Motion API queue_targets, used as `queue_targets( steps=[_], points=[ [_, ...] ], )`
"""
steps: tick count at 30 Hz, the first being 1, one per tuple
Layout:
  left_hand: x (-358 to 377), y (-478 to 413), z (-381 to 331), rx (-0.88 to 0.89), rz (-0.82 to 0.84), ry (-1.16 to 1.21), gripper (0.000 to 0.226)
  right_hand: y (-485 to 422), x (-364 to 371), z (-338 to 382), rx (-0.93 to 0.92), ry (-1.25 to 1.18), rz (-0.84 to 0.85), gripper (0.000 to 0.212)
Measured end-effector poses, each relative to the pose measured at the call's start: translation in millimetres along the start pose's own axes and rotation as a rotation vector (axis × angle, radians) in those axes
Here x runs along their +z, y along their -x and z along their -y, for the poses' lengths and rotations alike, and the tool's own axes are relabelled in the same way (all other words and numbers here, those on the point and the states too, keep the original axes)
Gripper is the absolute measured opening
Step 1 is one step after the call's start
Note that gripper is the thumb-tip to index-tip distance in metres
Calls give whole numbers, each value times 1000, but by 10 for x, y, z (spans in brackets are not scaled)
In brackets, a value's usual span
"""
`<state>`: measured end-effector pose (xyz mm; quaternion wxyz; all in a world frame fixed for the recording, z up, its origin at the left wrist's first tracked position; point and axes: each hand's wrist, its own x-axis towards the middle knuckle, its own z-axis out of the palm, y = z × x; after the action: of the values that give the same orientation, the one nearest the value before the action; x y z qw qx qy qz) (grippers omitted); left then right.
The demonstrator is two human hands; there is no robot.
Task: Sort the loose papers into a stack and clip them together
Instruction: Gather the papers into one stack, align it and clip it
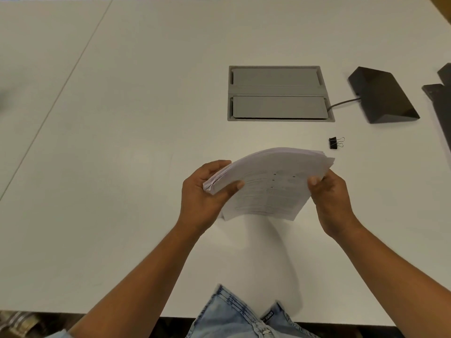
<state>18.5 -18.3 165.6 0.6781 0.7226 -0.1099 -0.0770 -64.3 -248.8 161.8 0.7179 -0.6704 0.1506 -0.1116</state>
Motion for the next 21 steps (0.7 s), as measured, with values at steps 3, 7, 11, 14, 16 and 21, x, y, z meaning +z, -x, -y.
queue_targets(
  steps=[3, 7, 11, 14, 16, 21],
  points=[
    [14, -21, 36, -52, -48, 23, 27, -4, -18, -97, 22, 134, -15, 35],
    [54, -84, -76, -108, -96, 139, 10, -69, -25, -42, -17, 133, 0, 41],
    [104, -117, -119, -97, -42, 178, 14, -134, -2, -20, 1, 132, 13, 41],
    [116, -123, -132, -69, -24, 151, 13, -178, 10, 20, -23, 124, 18, 35],
    [119, -128, -154, -38, -4, 163, 19, -210, 26, 93, -56, 89, 16, 29],
    [128, -142, -169, 30, 30, 185, 36, -287, 40, 228, -121, 14, 14, 28]
  ],
)
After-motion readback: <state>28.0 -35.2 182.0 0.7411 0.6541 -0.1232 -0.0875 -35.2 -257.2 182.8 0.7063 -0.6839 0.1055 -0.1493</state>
